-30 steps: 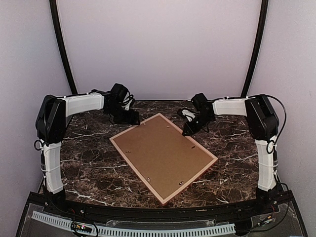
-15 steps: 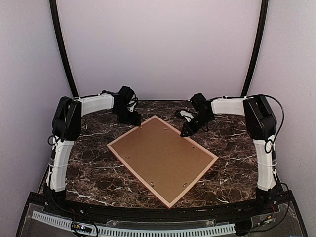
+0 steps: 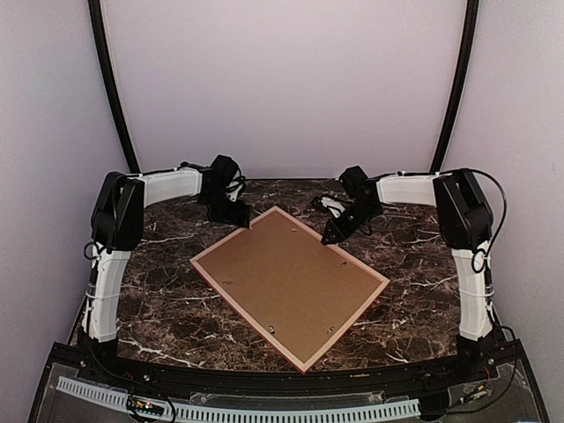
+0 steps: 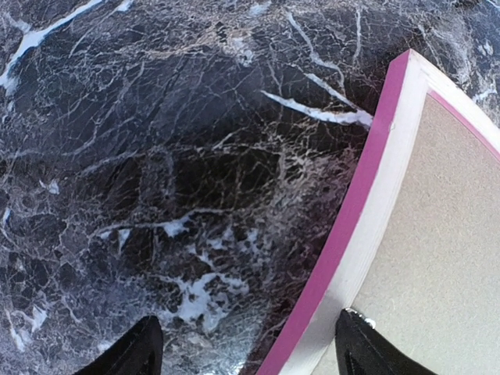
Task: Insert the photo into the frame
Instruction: Position the photo frame at the center of the board.
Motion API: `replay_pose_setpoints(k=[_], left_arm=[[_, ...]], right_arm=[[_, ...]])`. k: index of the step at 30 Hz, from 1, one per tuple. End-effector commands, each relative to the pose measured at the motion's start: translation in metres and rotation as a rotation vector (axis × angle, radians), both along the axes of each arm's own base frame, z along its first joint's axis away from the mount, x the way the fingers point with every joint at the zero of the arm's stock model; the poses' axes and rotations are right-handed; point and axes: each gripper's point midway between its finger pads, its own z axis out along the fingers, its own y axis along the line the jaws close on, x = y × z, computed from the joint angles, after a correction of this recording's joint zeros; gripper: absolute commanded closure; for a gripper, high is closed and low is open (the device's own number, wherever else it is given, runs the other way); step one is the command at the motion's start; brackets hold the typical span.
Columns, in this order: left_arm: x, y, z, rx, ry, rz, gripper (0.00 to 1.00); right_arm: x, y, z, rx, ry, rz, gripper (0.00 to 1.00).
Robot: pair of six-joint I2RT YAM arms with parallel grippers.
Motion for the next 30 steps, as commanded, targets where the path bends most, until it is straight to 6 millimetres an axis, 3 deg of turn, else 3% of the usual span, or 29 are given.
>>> replay_pose_setpoints(k=[1,12,18,30], left_arm=[[-0.021,0.011,0.005,0.025,0.039,-0.005,0.22],[-0.033,0.010,-0.007,0.027,0.060,-0.021,0.22],[-0.027,0.015,-0.011,0.046,0.031,0.008,0.22],[-0.010,0.005,-0.005,0.000,-0.037,0.015,0.22]], right_arm=[[-0.014,0.003,-0.020,-0.004,0.071,0.033,0.89],[-0.012,0.002,-0.022,-0.004,0.074,0.024,0.89],[-0.014,0.002,-0.023,-0.001,0.081,0.024,0.89],[-0.017,0.002,-0.023,0.007,0.085,0.029,0.89]])
